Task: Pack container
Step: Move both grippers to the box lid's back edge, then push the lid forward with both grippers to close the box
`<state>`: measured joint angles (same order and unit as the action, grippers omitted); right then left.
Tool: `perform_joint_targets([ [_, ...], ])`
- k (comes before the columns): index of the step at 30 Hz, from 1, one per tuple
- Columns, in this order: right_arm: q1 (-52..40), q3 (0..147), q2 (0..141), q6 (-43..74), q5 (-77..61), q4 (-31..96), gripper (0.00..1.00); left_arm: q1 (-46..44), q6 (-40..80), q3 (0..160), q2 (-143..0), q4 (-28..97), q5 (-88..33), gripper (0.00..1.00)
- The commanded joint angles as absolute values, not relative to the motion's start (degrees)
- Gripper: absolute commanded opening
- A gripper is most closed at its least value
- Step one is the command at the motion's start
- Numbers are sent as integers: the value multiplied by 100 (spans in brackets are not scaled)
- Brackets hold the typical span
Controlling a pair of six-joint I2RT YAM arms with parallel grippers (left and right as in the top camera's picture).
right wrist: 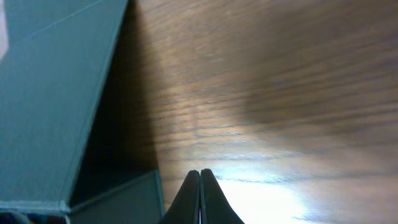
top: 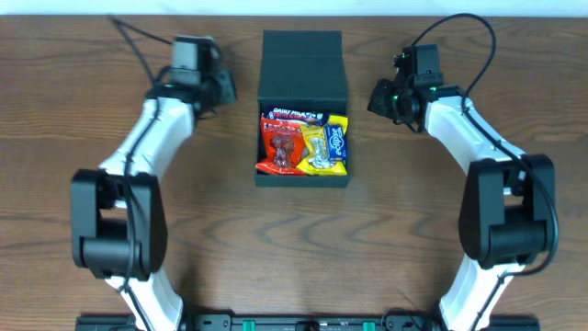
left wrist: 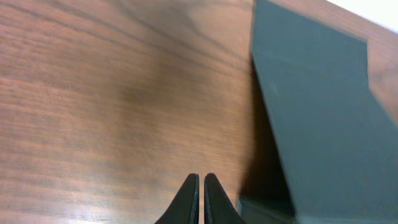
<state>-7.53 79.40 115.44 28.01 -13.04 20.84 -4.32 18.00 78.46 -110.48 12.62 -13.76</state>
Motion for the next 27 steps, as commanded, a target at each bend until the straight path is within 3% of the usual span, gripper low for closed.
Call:
perform_joint_targets([
  [1,-751,7983,11795,3081,-1990,1774,2,89,2528,7863,-11421,930,-2786,6],
  [4,-757,7985,12101,3739,-2180,1179,2,517,3173,8040,-12095,364,-3887,6],
  [8,-757,7990,12409,4263,-2464,561,2,528,3380,8969,-13058,486,-4674,6],
  [16,-757,8735,13061,4604,-2842,373,2,217,3601,10589,-14044,1090,-4989,6],
  [27,-757,9498,13609,4687,-3153,679,1,-93,3474,10798,-14221,2078,-4727,6],
])
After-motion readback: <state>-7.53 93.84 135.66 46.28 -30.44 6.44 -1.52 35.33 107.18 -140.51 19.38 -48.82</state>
